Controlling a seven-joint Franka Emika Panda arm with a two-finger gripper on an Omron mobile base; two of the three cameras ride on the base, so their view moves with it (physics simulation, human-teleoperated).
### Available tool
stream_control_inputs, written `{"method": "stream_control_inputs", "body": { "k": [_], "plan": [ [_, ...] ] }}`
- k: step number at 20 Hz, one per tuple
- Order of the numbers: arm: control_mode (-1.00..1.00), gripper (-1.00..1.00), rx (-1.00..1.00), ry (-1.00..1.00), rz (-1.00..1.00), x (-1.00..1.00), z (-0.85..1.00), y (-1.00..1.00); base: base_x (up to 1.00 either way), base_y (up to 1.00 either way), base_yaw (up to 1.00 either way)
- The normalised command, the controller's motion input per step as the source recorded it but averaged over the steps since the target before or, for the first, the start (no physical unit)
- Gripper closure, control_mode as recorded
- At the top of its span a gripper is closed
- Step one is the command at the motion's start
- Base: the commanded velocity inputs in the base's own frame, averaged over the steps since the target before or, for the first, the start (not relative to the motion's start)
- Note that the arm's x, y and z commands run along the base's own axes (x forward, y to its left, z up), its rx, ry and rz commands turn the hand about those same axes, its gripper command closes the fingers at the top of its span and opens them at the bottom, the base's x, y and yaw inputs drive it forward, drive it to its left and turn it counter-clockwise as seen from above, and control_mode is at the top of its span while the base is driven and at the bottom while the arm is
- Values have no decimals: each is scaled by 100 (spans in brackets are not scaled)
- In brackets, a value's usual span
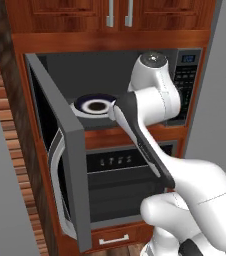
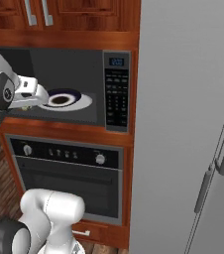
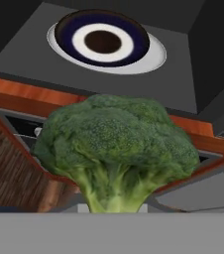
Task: Pick the broccoli from the counter and place it in the microwave. Then turn on the microwave.
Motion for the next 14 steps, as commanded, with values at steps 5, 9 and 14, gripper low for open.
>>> {"method": "stream_control_inputs", "body": {
  "k": [5,9,14],
  "plan": [
    [-100,100,0,0,0,53,-19,6,0,0,0],
    [-100,100,0,0,0,50,-26,6,0,0,0],
    [-100,100,0,0,0,47,-26,5,0,0,0]
  ]
}}
